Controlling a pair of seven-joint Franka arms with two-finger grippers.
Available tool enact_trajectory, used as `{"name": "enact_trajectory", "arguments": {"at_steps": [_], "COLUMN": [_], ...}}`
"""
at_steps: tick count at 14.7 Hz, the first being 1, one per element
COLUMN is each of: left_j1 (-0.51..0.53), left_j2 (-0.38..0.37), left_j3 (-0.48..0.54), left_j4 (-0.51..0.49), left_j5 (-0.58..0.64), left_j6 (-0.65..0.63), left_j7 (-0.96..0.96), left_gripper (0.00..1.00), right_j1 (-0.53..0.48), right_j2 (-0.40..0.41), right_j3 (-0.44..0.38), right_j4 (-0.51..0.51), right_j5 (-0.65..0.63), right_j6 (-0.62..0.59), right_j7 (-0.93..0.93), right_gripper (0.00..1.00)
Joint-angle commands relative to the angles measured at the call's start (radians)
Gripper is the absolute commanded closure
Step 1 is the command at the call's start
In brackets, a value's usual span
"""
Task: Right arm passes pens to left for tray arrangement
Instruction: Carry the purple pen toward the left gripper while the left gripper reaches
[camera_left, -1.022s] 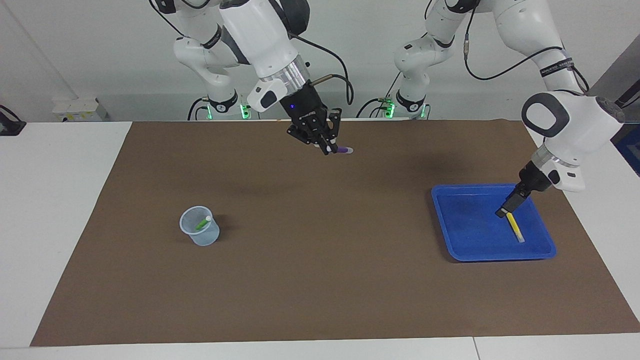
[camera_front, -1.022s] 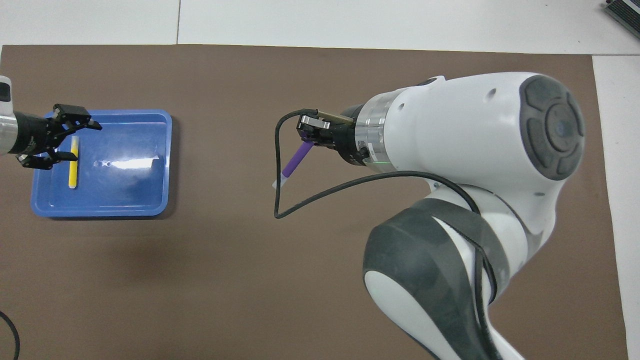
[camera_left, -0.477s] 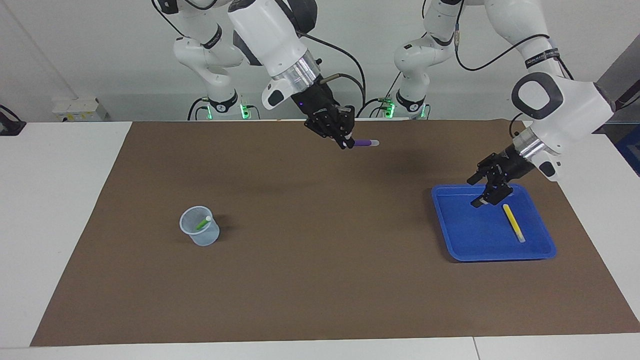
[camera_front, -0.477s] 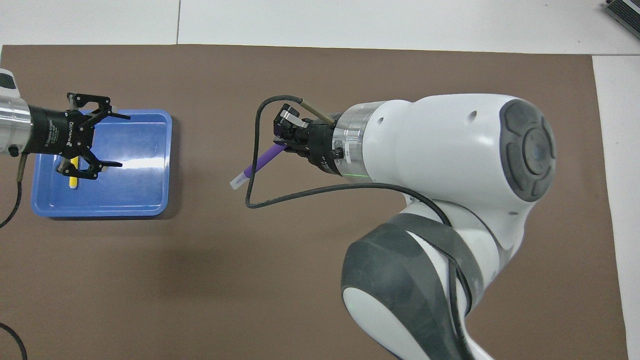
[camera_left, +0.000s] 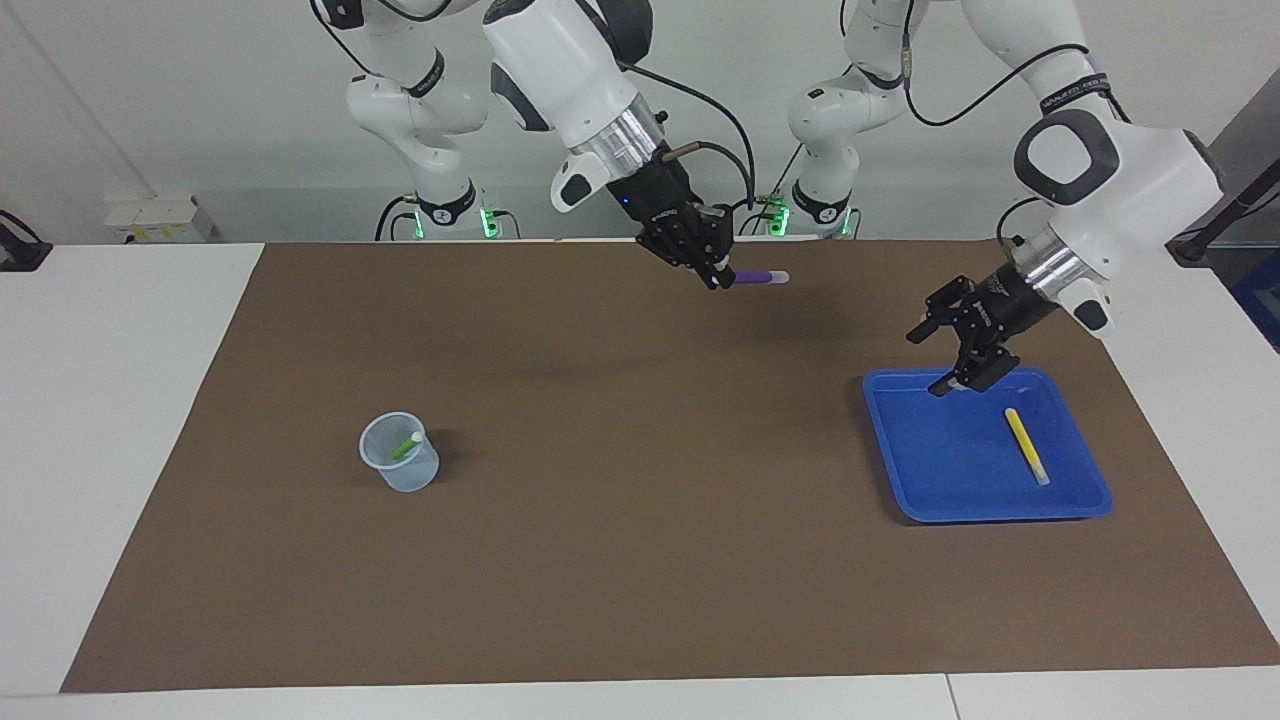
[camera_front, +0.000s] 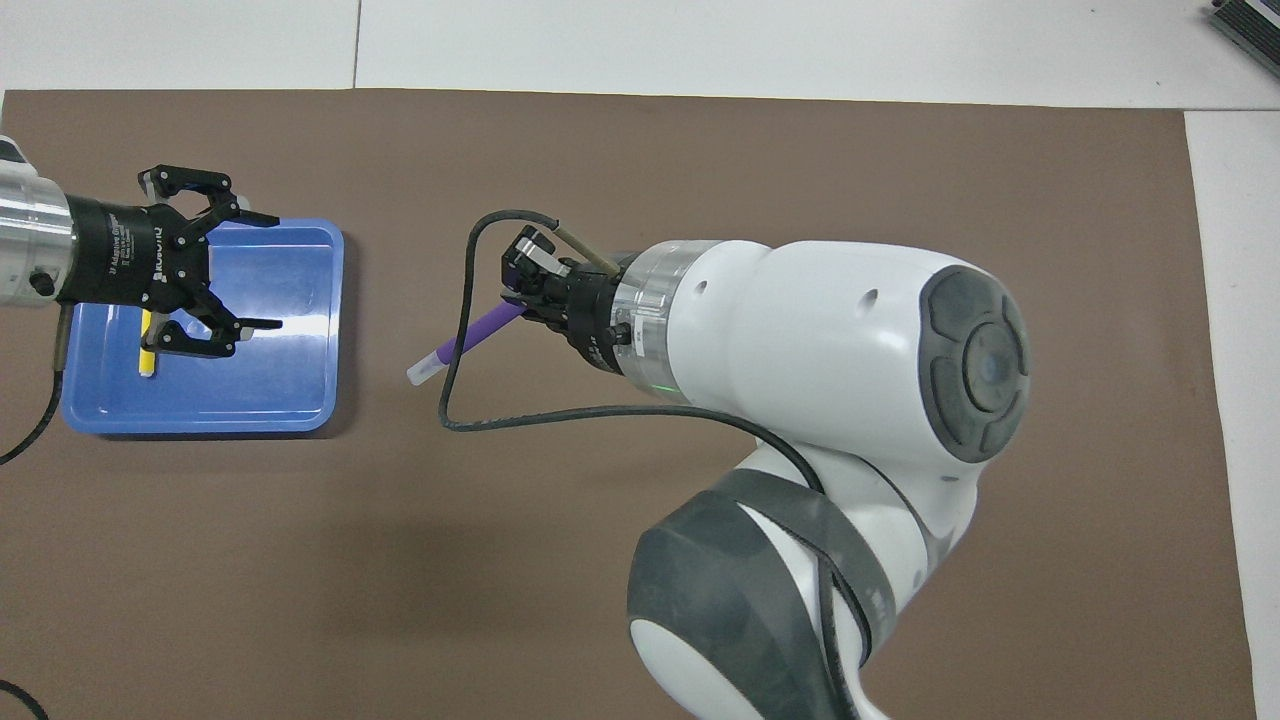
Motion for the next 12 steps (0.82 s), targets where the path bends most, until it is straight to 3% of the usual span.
{"name": "enact_trajectory", "arguments": {"at_steps": [1,4,12], "left_j1": [-0.019,-0.021,-0.108], "left_j2": [-0.068,-0.099,-0.152], "left_j3": [0.011,0.009,-0.002], "left_j4": [-0.005,-0.006,-0.022], "left_j5": [-0.013,-0.016,-0.019], "left_j6": [-0.053,-0.12,-0.136], "left_j7": [-0.087,-0.116,-0.357], "left_gripper": [0.01,0.03,0.04], "right_j1": [0.011,0.017,0.032], "right_j2": [-0.005,-0.005,-0.003], "right_j3": [0.017,0.017,0.017], "right_j4": [-0.023,-0.046,-0.051], "right_j5": [0.023,0.021,0.023], "right_j6": [0.048,0.094,0.097], "right_j7": [0.016,0.014,0.016], "right_gripper": [1.0,1.0,1.0]}}
